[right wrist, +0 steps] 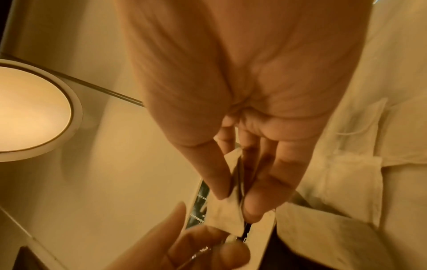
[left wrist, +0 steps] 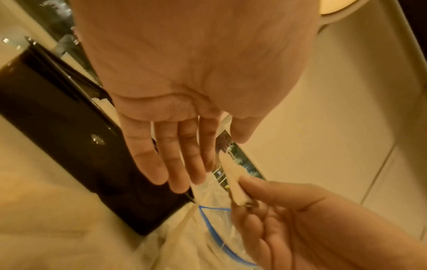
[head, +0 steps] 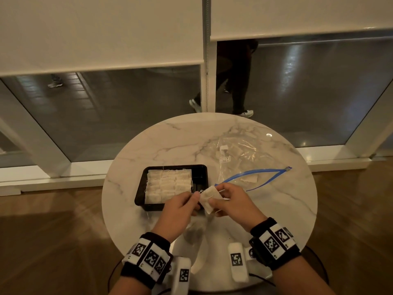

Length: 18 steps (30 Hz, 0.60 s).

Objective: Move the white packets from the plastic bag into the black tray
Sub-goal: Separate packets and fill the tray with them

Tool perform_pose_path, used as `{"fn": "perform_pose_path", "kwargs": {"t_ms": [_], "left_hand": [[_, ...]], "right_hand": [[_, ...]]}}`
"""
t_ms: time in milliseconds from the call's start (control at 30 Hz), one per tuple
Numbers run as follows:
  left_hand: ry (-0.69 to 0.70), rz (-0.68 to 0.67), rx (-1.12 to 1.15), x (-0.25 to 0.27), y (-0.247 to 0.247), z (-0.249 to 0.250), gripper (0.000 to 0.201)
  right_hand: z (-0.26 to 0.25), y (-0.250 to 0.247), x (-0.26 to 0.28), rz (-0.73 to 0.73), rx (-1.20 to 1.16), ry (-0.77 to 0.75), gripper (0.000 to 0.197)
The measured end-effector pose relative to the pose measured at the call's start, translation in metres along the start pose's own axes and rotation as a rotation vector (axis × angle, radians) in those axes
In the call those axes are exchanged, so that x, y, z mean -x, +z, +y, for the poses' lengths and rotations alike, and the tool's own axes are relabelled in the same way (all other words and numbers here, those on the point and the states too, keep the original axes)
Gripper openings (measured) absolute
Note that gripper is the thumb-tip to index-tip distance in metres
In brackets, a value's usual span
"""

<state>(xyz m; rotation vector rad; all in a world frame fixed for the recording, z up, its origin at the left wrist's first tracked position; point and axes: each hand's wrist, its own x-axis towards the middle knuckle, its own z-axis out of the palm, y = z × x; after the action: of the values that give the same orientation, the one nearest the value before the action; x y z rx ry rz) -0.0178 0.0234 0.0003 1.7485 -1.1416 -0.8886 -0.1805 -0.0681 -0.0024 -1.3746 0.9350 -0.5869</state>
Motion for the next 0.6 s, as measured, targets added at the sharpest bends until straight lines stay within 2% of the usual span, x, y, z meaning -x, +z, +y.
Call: {"fn": "perform_pose_path", "kwargs": {"t_ms": [167, 467, 533, 600], "left_hand": [[0.065, 0.035, 0.079, 0.003, 0.002, 0.003, 0.014], [0.094, 0.052, -0.016, 0.002, -0.003, -0.002, 0.016], [0.066, 0.132, -0.09, -0.002, -0.008, -0.009, 0.015], [0.052, 0.238, -0.328, -0.006, -0.019, -0.017, 0.011]], "right_hand": [[0.0, 0.005, 0.001, -0.037, 0.015, -0.006, 0.019], [-0.001, 0.01, 0.002, -0.035, 0.11, -0.087, 0.01], [-0.001, 0.009, 0.002, -0.003, 0.096, -0.076, 0.009], [-0.001, 0.007, 0.0, 0.05, 0.087, -0.071, 0.007]]}}
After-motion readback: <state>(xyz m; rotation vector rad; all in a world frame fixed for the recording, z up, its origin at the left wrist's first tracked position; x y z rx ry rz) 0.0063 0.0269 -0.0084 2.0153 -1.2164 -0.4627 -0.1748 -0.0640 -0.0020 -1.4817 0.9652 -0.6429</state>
